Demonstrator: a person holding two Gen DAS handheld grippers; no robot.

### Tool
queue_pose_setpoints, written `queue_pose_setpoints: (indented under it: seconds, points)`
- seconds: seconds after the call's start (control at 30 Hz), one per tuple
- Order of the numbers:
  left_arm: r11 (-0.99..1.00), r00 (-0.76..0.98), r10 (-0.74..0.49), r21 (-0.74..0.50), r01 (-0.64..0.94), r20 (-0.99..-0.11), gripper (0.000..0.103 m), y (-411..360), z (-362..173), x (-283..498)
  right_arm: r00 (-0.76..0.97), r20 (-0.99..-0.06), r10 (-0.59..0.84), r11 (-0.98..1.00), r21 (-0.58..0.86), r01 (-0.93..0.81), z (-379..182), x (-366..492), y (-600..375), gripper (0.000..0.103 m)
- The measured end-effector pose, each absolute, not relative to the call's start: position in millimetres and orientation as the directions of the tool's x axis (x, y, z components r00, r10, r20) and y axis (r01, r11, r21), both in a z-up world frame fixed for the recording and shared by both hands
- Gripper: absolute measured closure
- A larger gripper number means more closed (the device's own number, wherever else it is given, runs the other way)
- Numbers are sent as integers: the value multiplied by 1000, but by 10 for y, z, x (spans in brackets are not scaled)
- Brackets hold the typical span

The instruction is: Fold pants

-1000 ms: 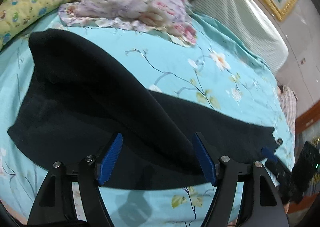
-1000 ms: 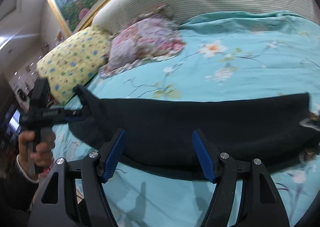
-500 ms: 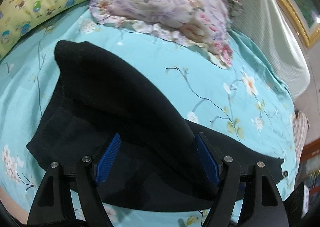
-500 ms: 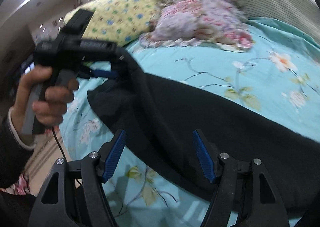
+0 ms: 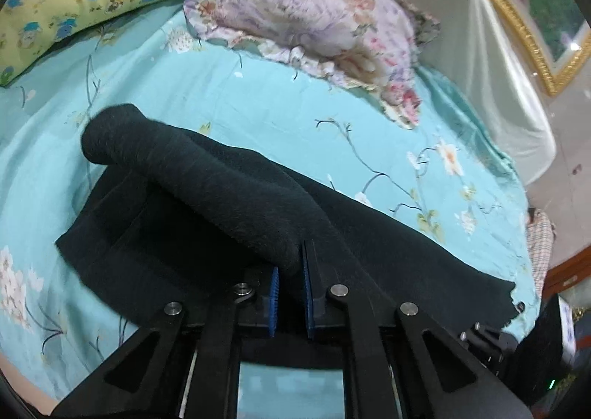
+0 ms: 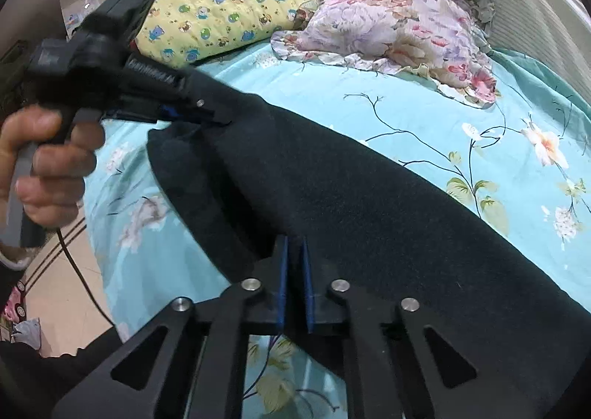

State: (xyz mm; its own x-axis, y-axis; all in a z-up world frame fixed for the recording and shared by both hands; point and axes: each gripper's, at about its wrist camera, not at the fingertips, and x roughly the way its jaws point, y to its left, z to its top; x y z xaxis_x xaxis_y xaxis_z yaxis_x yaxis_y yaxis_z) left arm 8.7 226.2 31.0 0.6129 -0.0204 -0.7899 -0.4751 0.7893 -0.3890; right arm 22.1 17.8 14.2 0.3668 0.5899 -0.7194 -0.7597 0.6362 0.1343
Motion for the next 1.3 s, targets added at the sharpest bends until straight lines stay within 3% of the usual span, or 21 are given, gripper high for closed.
queue_pose_setpoints:
  seconds: [0.37, 1.07, 1.17, 1.3]
  points:
    - [753, 678, -100, -501, -427, -728, 94, 2316, 102, -480, 339, -744, 575, 594, 95, -799, 214, -41, 201, 95]
    - [707, 699, -137, -564, -427, -702, 93, 2414, -207, -766, 300, -804, 513, 597, 83, -798, -22, -61, 293, 95]
    - [702, 695, -119, -555, -447, -709, 91, 2451, -191, -818, 294, -798, 527, 602, 106, -791, 0, -50, 277, 92]
    - [667, 689, -100, -562, -489, -718, 82, 2566, -188, -927, 285, -793, 539, 604, 127, -787, 33, -57, 269, 77]
